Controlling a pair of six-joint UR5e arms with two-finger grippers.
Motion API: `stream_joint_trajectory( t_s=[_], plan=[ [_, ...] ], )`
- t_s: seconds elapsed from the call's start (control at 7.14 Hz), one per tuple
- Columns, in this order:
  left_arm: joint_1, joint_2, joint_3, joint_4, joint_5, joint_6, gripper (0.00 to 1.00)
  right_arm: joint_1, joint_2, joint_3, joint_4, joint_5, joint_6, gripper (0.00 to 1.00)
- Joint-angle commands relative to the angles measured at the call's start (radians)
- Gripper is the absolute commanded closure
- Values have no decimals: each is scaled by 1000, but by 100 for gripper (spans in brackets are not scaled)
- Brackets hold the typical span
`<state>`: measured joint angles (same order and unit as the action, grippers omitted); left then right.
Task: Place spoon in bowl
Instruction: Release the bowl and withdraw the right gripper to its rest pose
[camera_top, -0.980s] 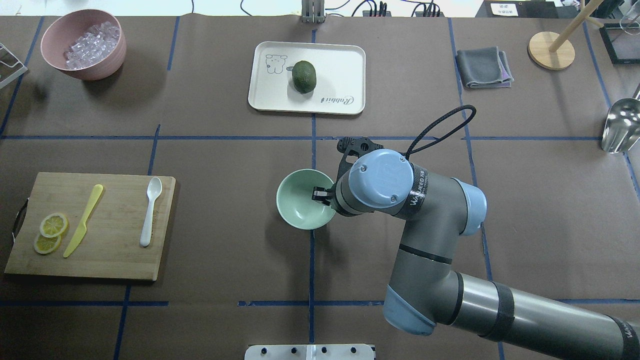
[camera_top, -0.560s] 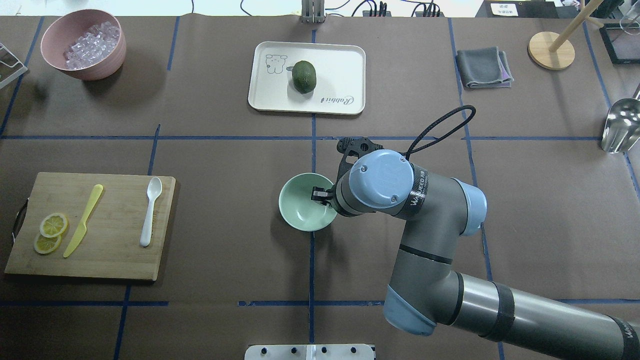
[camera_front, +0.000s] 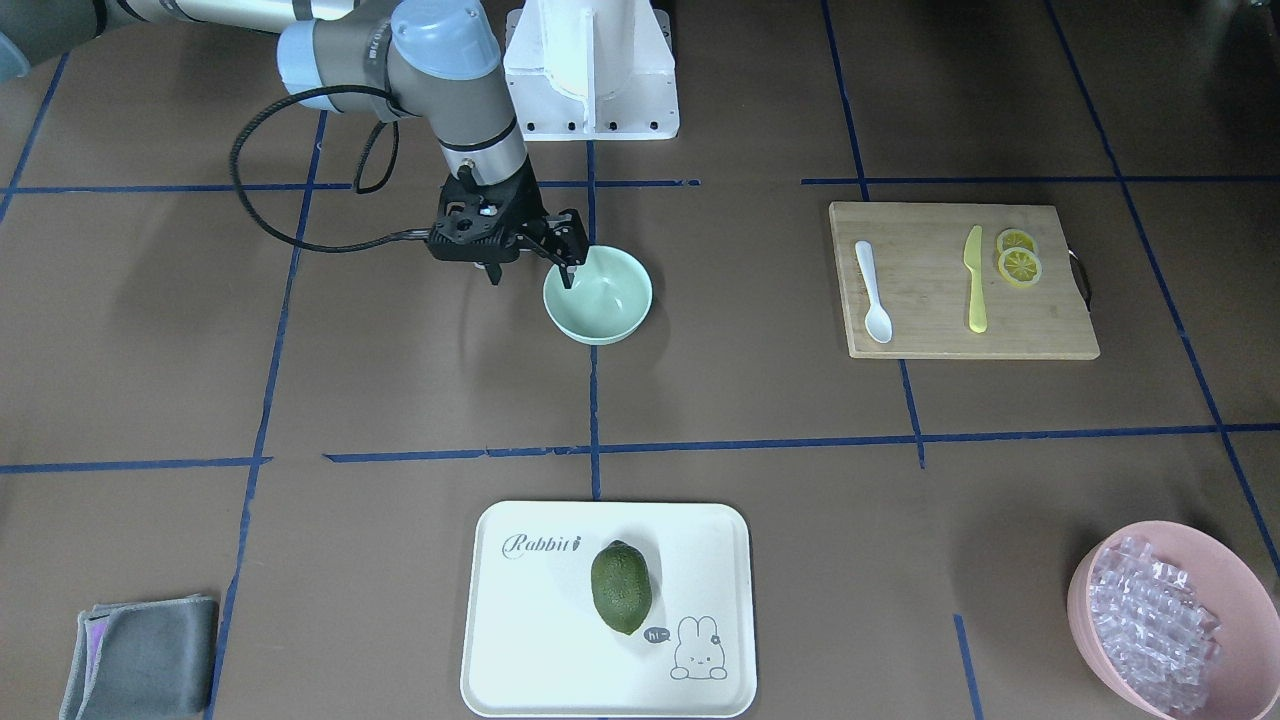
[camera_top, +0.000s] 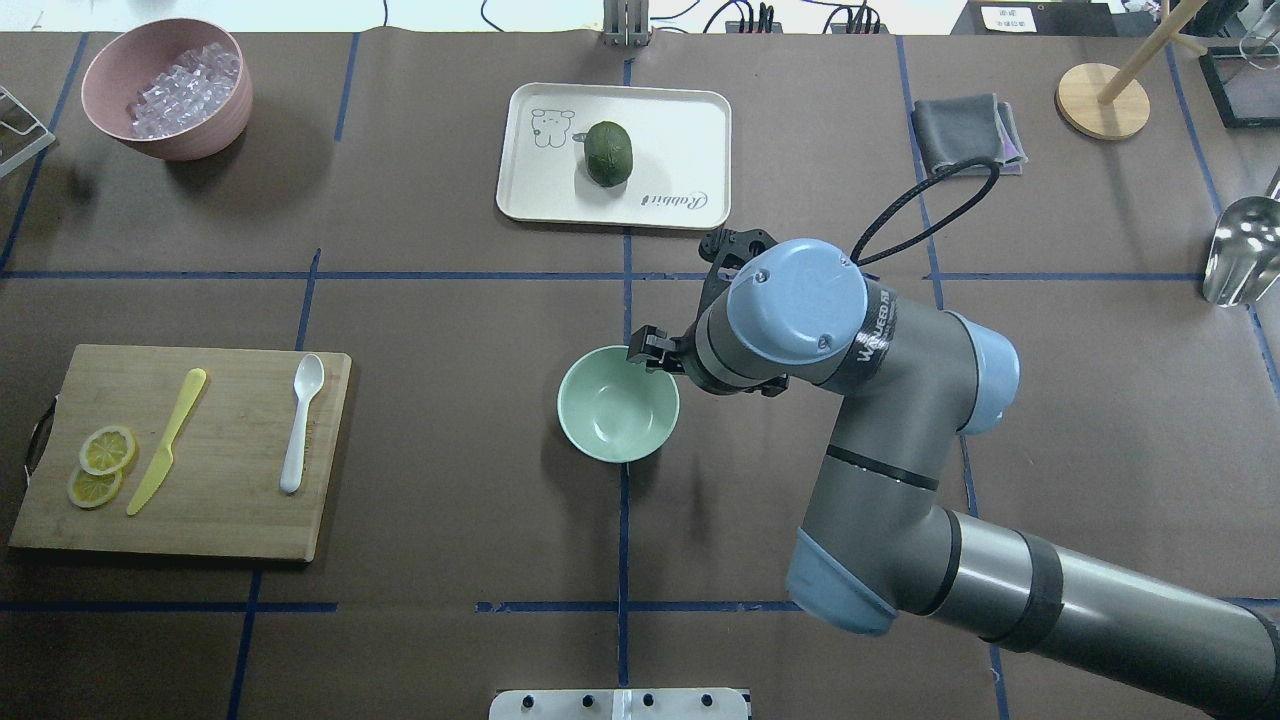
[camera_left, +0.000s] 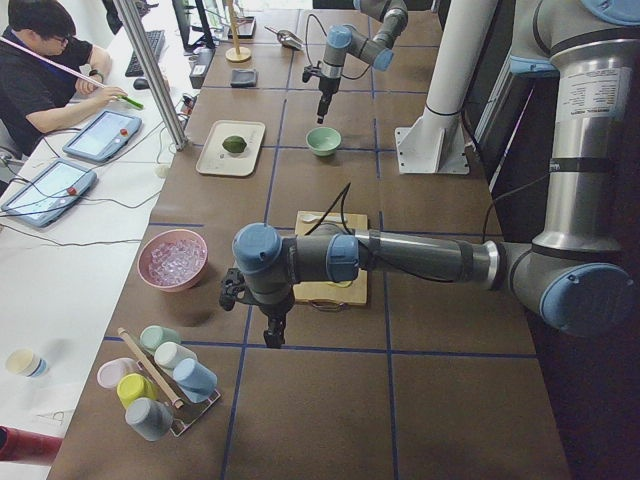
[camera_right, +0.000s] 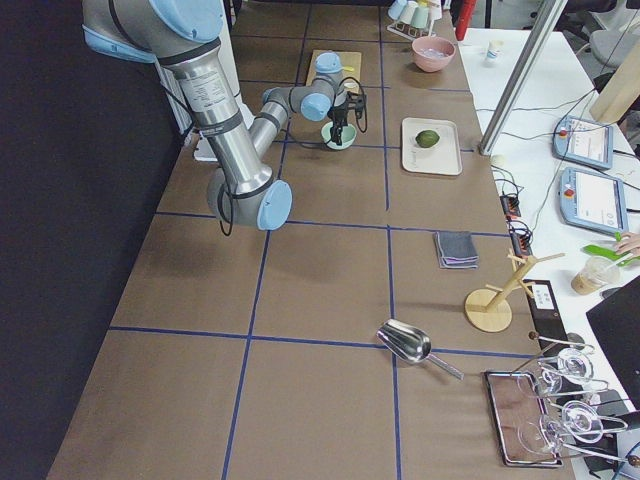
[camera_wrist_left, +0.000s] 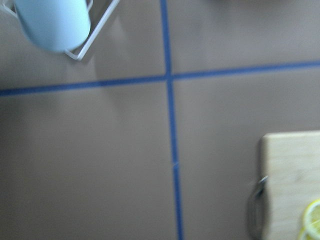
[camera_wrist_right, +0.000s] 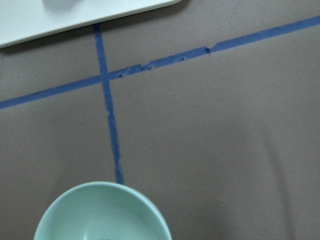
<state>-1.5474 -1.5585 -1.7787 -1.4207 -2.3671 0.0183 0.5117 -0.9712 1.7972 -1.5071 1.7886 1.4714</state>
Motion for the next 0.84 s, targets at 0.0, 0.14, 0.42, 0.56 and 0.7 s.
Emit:
stream_joint_trajectory(
  t_s=[0.0, 0.14, 0.42, 0.56, 0.7],
  plan=[
    [100, 5, -152, -3, -1, -102, 0, 91, -30, 98, -170, 60, -143, 0],
    [159, 5, -192, -65, -1, -115, 0, 134, -75, 150, -195, 80, -246, 0],
    [333, 2, -223, -242, 11, -504, 0, 255, -145, 160, -193, 213, -415, 0],
    [408, -8, -225, -359, 41, -702, 0, 312, -188, 160, -189, 256, -509, 0],
    [511, -26, -232, -429, 133, -866, 0, 385, -252, 162, -188, 302, -660, 0]
  ],
)
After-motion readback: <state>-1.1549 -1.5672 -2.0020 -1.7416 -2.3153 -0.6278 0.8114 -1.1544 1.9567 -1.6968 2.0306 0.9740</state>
